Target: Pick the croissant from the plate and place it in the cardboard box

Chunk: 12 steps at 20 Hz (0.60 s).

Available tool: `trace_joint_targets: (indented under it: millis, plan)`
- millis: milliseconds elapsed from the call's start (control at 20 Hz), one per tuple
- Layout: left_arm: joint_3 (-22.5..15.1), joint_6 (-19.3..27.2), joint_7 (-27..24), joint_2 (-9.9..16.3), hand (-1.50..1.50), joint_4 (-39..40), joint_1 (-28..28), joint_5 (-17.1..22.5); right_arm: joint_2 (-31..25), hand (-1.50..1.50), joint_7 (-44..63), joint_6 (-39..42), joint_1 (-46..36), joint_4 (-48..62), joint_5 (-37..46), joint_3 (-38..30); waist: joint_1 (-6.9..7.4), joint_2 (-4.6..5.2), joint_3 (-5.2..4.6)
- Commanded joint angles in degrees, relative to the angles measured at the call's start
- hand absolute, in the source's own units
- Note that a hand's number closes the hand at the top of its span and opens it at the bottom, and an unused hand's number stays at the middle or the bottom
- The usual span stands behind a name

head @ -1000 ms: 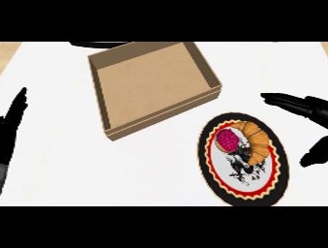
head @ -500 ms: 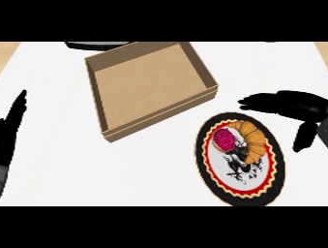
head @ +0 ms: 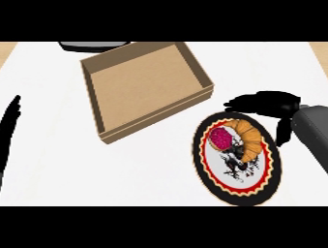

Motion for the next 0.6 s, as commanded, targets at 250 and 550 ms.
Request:
trace_joint_targets:
  millis: [250, 550]
  plan:
    - [3.0, -1.3, 1.3, -1.9, 0.00, -0.3, -0.7, -2.6, 2.7, -1.50, -8.0, -0.7, -0.2, 6.5, 4.2, -2.4, -0.66, -0.14, -0.01]
    - [3.4, -2.7, 1.7, -3.3, 0.00, 1.3, -1.7, -3.9, 3.8, -1.50, -10.2, 0.8, 0.0, 5.9, 4.8, -2.6, -0.84, -0.09, -0.03]
